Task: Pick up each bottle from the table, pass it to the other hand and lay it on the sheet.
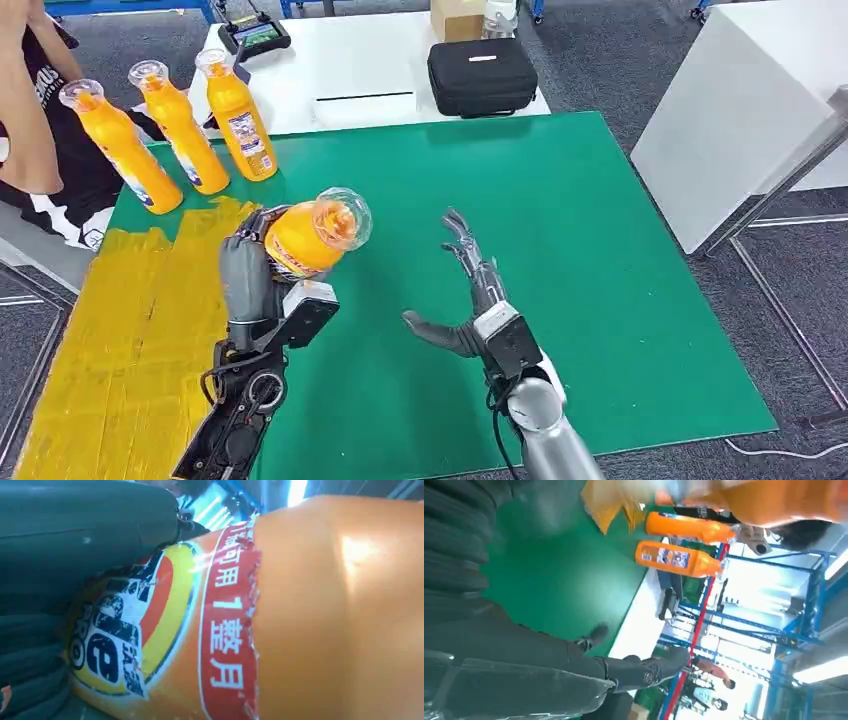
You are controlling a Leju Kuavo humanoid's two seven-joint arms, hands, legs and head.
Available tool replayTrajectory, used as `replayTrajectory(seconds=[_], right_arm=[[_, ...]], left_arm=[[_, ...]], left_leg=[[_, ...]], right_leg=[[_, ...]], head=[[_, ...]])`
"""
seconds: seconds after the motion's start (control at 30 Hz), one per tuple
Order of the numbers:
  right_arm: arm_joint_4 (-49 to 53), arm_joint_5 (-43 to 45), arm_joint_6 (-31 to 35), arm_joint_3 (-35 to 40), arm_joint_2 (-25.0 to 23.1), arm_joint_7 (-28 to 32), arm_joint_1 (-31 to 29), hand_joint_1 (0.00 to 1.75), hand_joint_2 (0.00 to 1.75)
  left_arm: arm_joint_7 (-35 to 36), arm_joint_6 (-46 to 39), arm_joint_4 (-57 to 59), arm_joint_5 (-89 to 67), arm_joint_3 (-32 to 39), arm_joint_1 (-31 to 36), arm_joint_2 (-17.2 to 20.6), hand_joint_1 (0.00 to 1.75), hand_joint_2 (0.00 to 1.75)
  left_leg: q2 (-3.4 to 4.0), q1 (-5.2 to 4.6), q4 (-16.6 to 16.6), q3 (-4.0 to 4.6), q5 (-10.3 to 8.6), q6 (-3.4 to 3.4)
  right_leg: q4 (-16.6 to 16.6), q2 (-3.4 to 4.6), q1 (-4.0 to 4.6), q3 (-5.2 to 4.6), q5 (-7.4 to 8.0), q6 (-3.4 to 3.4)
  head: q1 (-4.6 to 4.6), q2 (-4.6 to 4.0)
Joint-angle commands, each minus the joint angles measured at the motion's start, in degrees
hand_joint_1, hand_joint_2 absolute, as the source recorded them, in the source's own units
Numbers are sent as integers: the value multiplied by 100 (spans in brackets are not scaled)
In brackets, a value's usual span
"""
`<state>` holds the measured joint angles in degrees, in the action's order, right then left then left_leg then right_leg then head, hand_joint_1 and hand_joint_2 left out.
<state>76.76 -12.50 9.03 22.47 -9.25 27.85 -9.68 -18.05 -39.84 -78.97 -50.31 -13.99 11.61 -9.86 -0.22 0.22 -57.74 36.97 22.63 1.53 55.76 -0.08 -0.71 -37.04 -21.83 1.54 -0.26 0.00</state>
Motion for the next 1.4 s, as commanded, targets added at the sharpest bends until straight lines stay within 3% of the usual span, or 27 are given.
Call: replayTrajectory(seconds=[0.03, 0.17, 0.2, 0.23, 0.27, 0.3, 0.33, 0.4, 0.43, 0.47, 0.6, 0.73, 0.8, 0.87, 1.13, 1.4], right_arm=[[202, -77, 345, -228, 183, -63, -5, 0, 175], [373, 87, 514, -499, 267, -105, 117, 0, 175], [447, 101, 531, -555, 260, -108, 161, 0, 175], [507, 108, 533, -592, 233, -113, 186, 0, 175], [557, 124, 492, -625, 206, -133, 197, 0, 175], [581, 115, 454, -642, 197, -149, 197, 0, 175], [596, 96, 425, -667, 183, -157, 195, 0, 175], [644, 57, 351, -710, 193, -162, 228, 0, 175], [666, 39, 322, -723, 200, -155, 257, 0, 175], [677, 29, 312, -729, 207, -148, 276, 0, 175], [647, -4, 259, -742, 219, -120, 281, 0, 175], [673, -14, 207, -751, 202, -109, 295, 0, 175], [708, -40, 166, -731, 202, -108, 316, 0, 175], [733, -71, 133, -716, 194, -116, 329, 0, 175], [637, -156, 22, -678, 141, -180, 279, 0, 175], [700, -238, -30, -698, 121, -280, 323, 0, 175]], left_arm=[[228, -16, -35, -1556, 617, -1, -159, 175, 175], [637, -16, -210, -3206, 906, -16, -222, 175, 175], [1141, -16, -402, -3969, 802, 7, 183, 175, 175], [2170, -16, -336, -3969, 88, 264, 1425, 175, 175], [4330, 495, 304, -3969, -2072, 1621, 2946, 175, 175], [5805, 806, 743, -3969, -4099, 2227, 3027, 175, 175], [5805, 1234, 923, -3969, -4363, 2326, 3002, 175, 175], [5805, 1429, 1478, -3969, -4552, 2325, 2818, 175, 175], [5805, 1523, 1684, -3969, -4596, 2262, 2723, 175, 175], [5805, 1537, 1807, -3969, -4619, 2199, 2664, 175, 175], [5182, 1930, 2409, -3969, -4168, 1962, 2450, 175, 175], [4926, 2008, 2653, -3969, -3792, 1783, 2410, 175, 175], [4773, 2136, 2715, -3969, -3455, 1638, 2387, 175, 175], [4644, 2239, 2683, -3969, -3199, 1516, 2380, 175, 175], [4210, 2528, 2705, -3969, -2398, 1224, 2188, 175, 175], [4654, 2774, 2610, -3969, -2063, 1201, 2211, 175, 175]], left_leg=[[-2, 5, -3, -36, 16, -8], [-5, 3, -3, -27, 12, -6], [-4, 5, -5, -40, 19, -8], [-3, 4, -4, -32, 15, -7], [8, 5, -4, -41, 19, -9], [11, 3, 6, -32, 6, -15], [-59, 12, -11, -9, -5, -21], [-96, 18, -14, -4, -10, -17], [-91, 21, -11, -23, -10, -25], [-24, 3, 12, -16, -26, -31], [-4, 10, 12, -52, -10, -21], [54, 7, 7, -34, 0, -32], [37, 13, 0, -76, 22, -40], [30, 9, 6, -35, -2, -32], [31, 11, 3, -24, -2, -28], [25, 10, 5, -26, -3, -30]], right_leg=[[1, -3, 6, 38, -16, -7], [0, -6, 8, 29, -14, -5], [1, -6, 10, 43, -21, -6], [1, -5, 9, 35, -17, -5], [1, 6, 11, 39, -18, -8], [3, 10, 9, 23, -8, -14], [25, -61, 18, 23, -22, -20], [21, -98, 24, 19, -27, -15], [16, -92, 26, 22, -26, -21], [-1, -28, 9, -11, 11, -30], [-5, -9, 16, 49, -3, -23], [4, 47, 7, 13, 11, -25], [11, 33, 15, 56, -17, -35], [1, 29, 15, 20, 3, -27], [4, 31, 13, 9, 5, -24], [3, 29, 14, 14, 4, -26]], head=[[0, 0], [-2, 0], [2, 0], [2, 0], [2, 0], [0, 0], [11, 0], [4, 0], [-9, 0], [-18, 0], [-16, 0], [-20, 0], [-20, 0], [-18, 0], [-20, 0], [-20, 0]])
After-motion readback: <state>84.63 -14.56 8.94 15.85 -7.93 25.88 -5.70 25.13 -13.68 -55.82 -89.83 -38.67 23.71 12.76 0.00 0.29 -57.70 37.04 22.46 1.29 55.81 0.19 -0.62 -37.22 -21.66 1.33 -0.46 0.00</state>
